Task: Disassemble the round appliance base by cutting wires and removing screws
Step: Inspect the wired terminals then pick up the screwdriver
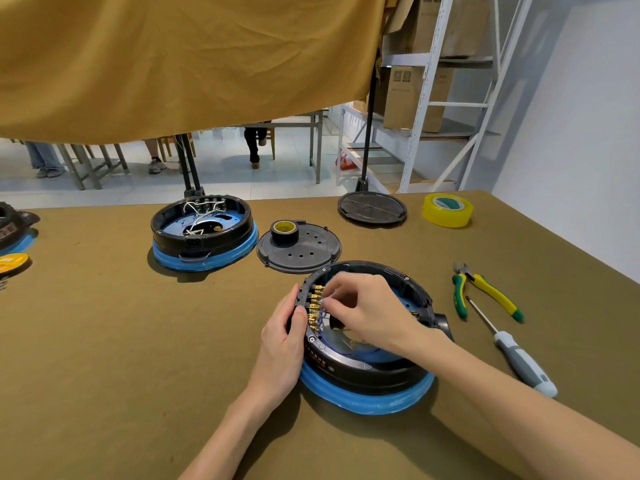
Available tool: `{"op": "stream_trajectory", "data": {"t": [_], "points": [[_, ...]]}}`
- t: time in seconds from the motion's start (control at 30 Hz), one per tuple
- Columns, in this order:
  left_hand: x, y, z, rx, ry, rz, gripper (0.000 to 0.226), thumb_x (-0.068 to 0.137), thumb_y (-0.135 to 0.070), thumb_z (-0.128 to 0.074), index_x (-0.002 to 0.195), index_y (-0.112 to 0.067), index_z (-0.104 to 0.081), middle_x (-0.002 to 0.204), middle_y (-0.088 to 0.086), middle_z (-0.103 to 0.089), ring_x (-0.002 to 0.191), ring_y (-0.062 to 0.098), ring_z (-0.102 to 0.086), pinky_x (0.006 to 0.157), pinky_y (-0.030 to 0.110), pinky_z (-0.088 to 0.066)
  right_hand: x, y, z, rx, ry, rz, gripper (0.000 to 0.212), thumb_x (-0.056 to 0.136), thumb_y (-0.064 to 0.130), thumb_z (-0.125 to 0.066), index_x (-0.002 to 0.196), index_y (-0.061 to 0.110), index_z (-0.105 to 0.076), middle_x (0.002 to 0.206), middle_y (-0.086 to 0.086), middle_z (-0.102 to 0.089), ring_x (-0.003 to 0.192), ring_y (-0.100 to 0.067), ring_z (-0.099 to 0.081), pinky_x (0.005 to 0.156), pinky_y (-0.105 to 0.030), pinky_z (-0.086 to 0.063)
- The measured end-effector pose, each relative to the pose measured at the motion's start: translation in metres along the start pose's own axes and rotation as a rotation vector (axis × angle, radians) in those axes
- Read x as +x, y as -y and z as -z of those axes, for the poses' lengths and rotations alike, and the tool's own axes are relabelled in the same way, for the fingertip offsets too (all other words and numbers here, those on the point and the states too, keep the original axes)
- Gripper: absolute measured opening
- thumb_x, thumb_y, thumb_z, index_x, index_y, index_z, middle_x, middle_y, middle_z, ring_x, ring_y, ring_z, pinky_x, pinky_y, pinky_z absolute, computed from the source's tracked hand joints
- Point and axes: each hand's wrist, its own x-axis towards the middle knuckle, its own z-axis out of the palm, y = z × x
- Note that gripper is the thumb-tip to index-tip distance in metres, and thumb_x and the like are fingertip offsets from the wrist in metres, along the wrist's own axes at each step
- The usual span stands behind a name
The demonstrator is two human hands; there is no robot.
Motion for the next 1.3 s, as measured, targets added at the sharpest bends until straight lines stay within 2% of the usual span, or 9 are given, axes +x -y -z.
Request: {"op": "stream_trajectory", "data": {"t": [0.17,0.27,0.47,0.57,0.77,0.87,0.97,1.13,1.3], "points": [[0.0,0.001,0.0,0.035,0.001,0.008,0.055,0.107,-0.044,-0.038,0.159,-0.03,-0.03,0.159,-0.018,-0.037,0.144,-0.009,-0.028,0.106,0.002,-0.022,0.013,0.001,0.001,-0.057,0.144,-0.073,0.012,0.094,0.024,-0.071,0.099,0.02,-0.081,0.085,0.007,-0.076,0.077,-0.003,-0.07,0.076,-0.027,-0.061],[0.0,0.001,0.0,0.04,-0.008,0.015,0.055,0.107,-0.045,-0.038,0.159,-0.031,-0.03,0.157,-0.021,-0.037,0.142,-0.011,-0.027,0.101,-0.002,-0.02,0.016,0.003,0.002,-0.081,0.176,-0.071,0.014,0.094,0.022,-0.071,0.102,0.018,-0.082,0.09,0.007,-0.077,0.081,-0.002,-0.069,0.079,-0.024,-0.06],[0.0,0.002,0.0,0.019,-0.001,0.007,0.054,0.107,-0.043,-0.038,0.159,-0.03,-0.03,0.154,-0.024,-0.037,0.144,-0.01,-0.028,0.107,0.002,-0.022,0.014,-0.001,0.006,-0.053,0.231,-0.048,0.014,0.095,0.016,-0.071,0.105,0.013,-0.081,0.095,0.003,-0.077,0.085,-0.006,-0.07,0.082,-0.024,-0.059],[-0.001,-0.001,0.0,-0.006,0.0,0.005,0.052,0.108,-0.04,-0.039,0.159,-0.029,-0.033,0.154,-0.022,-0.042,0.144,-0.007,-0.034,0.118,0.018,-0.028,0.014,-0.003,0.007,-0.046,0.246,-0.038,0.013,0.094,0.015,-0.07,0.105,0.014,-0.079,0.093,0.003,-0.077,0.085,-0.006,-0.07,0.083,-0.028,-0.059],[0.014,-0.014,0.004,-0.138,-0.043,0.104,0.036,0.106,-0.018,-0.05,0.14,-0.029,-0.054,0.127,-0.012,-0.066,0.118,0.003,-0.062,0.103,0.034,-0.054,0.022,-0.01,0.003,-0.04,0.086,-0.122,0.014,0.096,0.033,-0.068,0.099,0.023,-0.077,0.078,0.005,-0.073,0.071,-0.009,-0.067,0.069,-0.03,-0.058],[0.024,-0.018,0.005,-0.138,-0.019,0.118,0.041,0.106,-0.019,-0.052,0.147,-0.021,-0.052,0.135,-0.007,-0.064,0.126,0.008,-0.058,0.109,0.037,-0.05,0.028,-0.008,-0.006,-0.093,0.068,-0.115,0.012,0.094,0.034,-0.07,0.091,0.025,-0.078,0.068,0.01,-0.065,0.061,-0.006,-0.058,0.055,-0.018,-0.042],[0.024,-0.015,0.001,-0.156,-0.01,0.121,0.046,0.108,-0.023,-0.049,0.153,-0.019,-0.046,0.15,-0.001,-0.056,0.139,0.014,-0.05,0.118,0.045,-0.042,0.031,-0.007,-0.006,-0.133,0.11,-0.125,0.012,0.094,0.032,-0.068,0.095,0.025,-0.078,0.067,0.017,-0.058,0.061,0.001,-0.056,0.054,-0.011,-0.035],[0.026,-0.01,-0.012,-0.207,-0.004,0.114,0.044,0.109,-0.023,-0.046,0.153,-0.019,-0.045,0.15,-0.001,-0.056,0.14,0.014,-0.05,0.118,0.047,-0.041,0.021,-0.006,-0.008,-0.195,0.101,-0.1,0.018,0.099,0.023,-0.059,0.098,0.016,-0.075,0.065,0.017,-0.055,0.06,-0.007,-0.056,0.056,-0.02,-0.041],[0.034,-0.016,-0.029,-0.196,0.061,0.086,0.041,0.108,-0.022,-0.048,0.149,-0.02,-0.051,0.146,-0.004,-0.059,0.137,0.009,-0.052,0.119,0.044,-0.041,0.01,-0.018,0.01,-0.184,0.056,-0.118,0.017,0.096,0.015,-0.061,0.092,0.01,-0.076,0.071,0.001,-0.07,0.064,-0.013,-0.064,0.063,-0.029,-0.054]]}}
